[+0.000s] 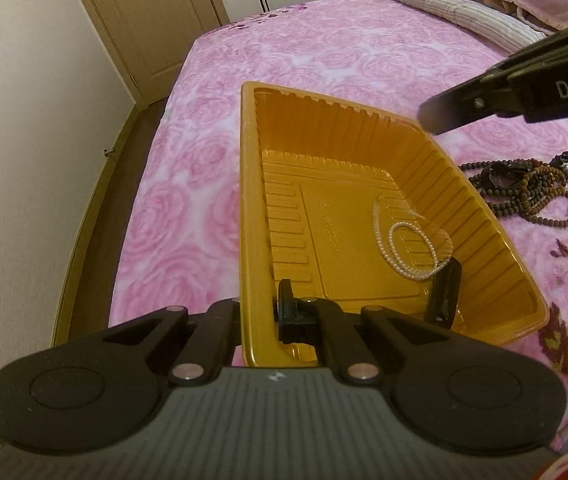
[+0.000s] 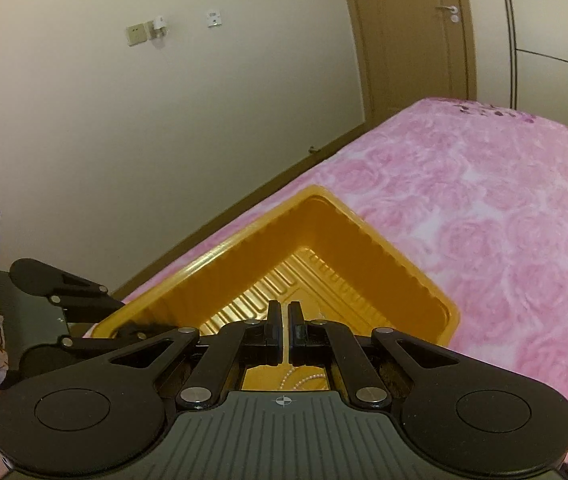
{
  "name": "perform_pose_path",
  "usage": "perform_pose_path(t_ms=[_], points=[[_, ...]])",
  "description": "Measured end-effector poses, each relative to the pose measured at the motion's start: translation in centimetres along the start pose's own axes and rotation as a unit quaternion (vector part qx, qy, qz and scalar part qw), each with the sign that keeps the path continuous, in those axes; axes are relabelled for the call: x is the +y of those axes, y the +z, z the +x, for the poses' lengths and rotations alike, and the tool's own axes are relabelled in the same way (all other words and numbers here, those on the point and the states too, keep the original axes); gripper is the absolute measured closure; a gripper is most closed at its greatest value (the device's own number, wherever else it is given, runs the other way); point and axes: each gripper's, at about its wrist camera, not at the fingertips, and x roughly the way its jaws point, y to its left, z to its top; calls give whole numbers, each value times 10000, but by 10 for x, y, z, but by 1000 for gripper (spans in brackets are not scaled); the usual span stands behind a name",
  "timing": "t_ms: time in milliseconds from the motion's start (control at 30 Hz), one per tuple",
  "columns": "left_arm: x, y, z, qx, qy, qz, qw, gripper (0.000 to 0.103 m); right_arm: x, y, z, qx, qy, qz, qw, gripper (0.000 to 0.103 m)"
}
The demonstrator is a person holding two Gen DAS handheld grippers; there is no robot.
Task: Organize jewelry
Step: 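Pinch the pearl necklace with the right tool and lay it in the tray, then grasp a dark bead bracelet with the right tool and drop it into the tray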
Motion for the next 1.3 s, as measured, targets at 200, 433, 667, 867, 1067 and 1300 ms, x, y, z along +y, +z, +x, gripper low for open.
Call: perform_pose_path(t_ms=[200, 433, 667, 867, 1067, 1300], points=[[0, 0, 0, -1, 5, -13, 10000, 100, -19, -18, -29, -289, -347, 490, 9978, 51], [0, 0, 1, -1, 10, -21, 10000, 100, -47, -74, -68, -350, -1161, 1139, 9861, 51], [0, 0, 1, -1, 10, -16, 10000, 100, -66, -118, -99, -333, -1759, 1545, 9716, 51], [0, 0, 1, -1, 4, -20, 10000, 100, -73, -145, -115, -314, -2076, 1633, 9640, 51], [0, 0, 1, -1, 14, -22, 10000, 100, -84, -162, -120, -187, -2394, 1699, 9558, 51], [1, 0, 1, 4, 22, -25, 10000, 100, -115, -170, -118, -111, -2887, 1607, 9438, 51]])
